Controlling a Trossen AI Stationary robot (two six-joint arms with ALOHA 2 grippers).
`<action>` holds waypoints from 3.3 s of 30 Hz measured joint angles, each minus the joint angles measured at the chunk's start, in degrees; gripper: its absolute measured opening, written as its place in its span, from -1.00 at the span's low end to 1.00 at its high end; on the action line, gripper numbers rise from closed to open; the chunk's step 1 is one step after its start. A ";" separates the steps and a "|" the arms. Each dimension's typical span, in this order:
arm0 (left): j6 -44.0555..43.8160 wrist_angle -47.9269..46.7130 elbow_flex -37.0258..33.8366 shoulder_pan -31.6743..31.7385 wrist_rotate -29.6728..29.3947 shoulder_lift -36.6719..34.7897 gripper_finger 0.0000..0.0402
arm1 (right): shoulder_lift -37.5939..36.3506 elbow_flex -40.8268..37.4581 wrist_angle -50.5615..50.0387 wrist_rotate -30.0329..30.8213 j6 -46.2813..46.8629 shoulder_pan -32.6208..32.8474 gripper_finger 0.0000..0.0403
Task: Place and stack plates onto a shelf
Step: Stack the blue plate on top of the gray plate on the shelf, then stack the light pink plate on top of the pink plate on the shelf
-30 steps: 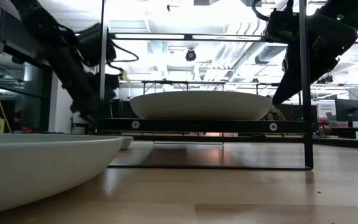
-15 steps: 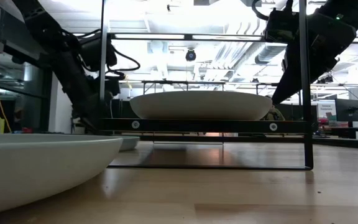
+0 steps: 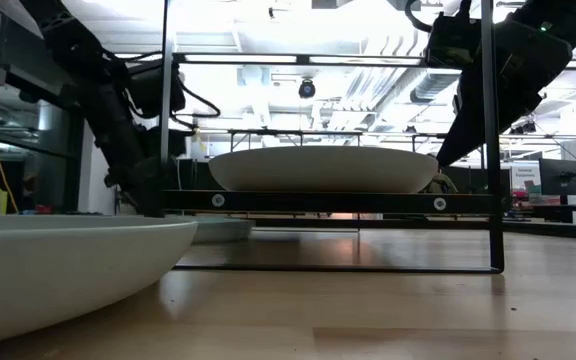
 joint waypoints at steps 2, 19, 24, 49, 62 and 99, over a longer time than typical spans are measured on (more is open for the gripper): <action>-0.49 -2.20 0.72 0.29 -2.79 -1.81 -0.95 | -0.01 0.00 0.02 0.00 0.01 0.00 -1.00; -8.96 -24.59 8.73 -3.90 -15.39 -28.61 -0.99 | 0.02 0.00 0.05 1.40 -1.08 -0.02 -1.00; -8.76 -22.83 11.97 -8.52 -12.01 -29.57 -1.00 | 0.02 0.00 0.07 1.59 -1.10 -0.02 -1.00; -1.82 11.45 15.43 -23.73 -7.89 -0.48 -1.00 | 0.02 0.00 -0.71 12.77 -1.56 -3.30 -1.00; 2.41 12.79 22.24 -23.73 -4.14 10.25 -0.93 | 0.02 0.00 0.03 13.84 -1.07 -3.30 -1.00; 10.40 24.68 5.64 -25.52 -12.02 -13.45 -0.48 | -6.00 0.00 -19.75 1.11 13.48 2.87 -0.98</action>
